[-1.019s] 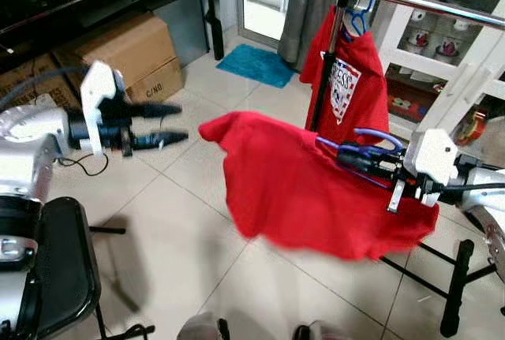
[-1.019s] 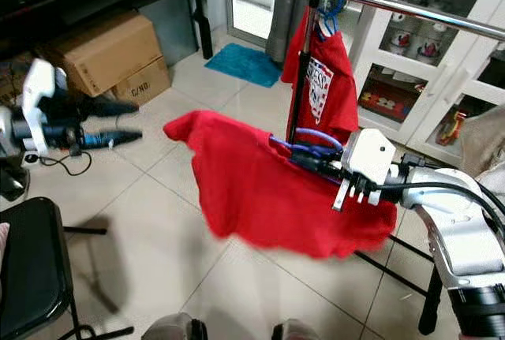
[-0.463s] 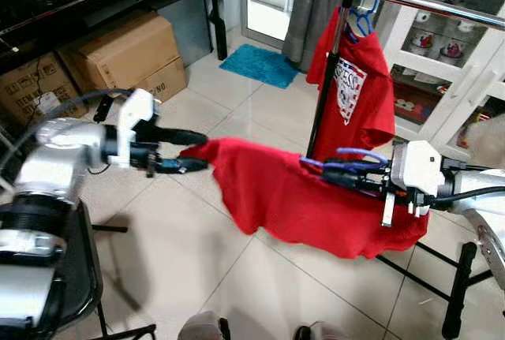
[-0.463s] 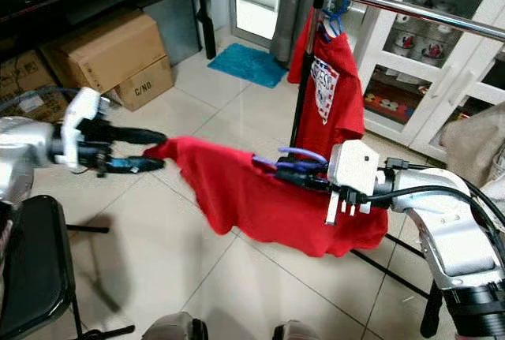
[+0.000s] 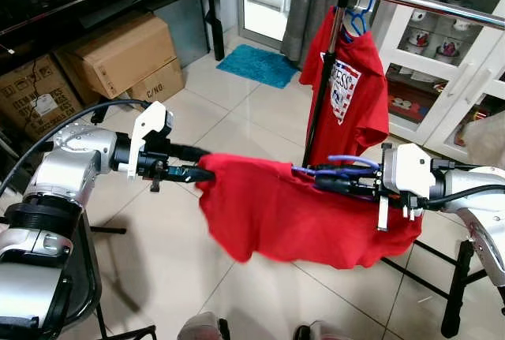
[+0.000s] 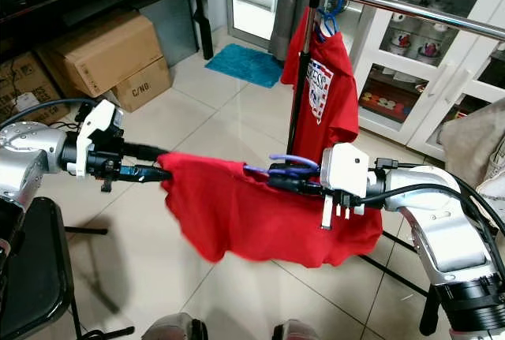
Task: Hang hanger
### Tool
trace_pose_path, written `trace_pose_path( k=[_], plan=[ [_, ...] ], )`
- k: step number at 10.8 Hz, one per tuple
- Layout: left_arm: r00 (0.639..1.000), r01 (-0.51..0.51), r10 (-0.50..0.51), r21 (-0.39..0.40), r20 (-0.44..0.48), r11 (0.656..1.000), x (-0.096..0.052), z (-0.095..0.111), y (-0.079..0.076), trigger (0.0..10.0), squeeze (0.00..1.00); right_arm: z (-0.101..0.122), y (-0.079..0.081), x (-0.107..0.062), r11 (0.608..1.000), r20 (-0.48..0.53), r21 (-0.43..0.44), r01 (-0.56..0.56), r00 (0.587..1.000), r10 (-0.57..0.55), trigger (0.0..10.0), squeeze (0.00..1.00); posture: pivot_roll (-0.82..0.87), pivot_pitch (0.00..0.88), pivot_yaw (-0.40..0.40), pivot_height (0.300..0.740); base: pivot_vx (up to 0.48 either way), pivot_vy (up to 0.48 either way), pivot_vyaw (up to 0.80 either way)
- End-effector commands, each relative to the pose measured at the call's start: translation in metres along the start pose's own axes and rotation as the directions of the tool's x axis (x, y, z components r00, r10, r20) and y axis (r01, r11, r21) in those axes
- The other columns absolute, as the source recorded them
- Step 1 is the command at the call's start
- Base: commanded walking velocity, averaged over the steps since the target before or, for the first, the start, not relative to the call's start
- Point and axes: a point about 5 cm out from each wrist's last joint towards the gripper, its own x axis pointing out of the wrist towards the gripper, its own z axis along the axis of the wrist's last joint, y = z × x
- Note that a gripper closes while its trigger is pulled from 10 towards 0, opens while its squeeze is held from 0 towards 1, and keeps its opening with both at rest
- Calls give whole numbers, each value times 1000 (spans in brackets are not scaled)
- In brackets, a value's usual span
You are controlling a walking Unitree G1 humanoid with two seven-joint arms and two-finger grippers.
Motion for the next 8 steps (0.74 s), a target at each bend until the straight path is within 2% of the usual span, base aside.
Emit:
trace_pose_path(
  k=[1,8],
  plan=[
    [999,17,-17,14,-46,1000,-5,-1,-2,0,0,2,-3,-1,1000,11,-19,-1,1000,1,0,0,-71,0,56,740,0,0,0],
    [997,39,-37,24,-67,999,-9,-4,-8,0,0,-11,-8,-3,1000,-22,-4,22,1000,-22,0,0,-61,0,44,740,0,0,0]
  ],
)
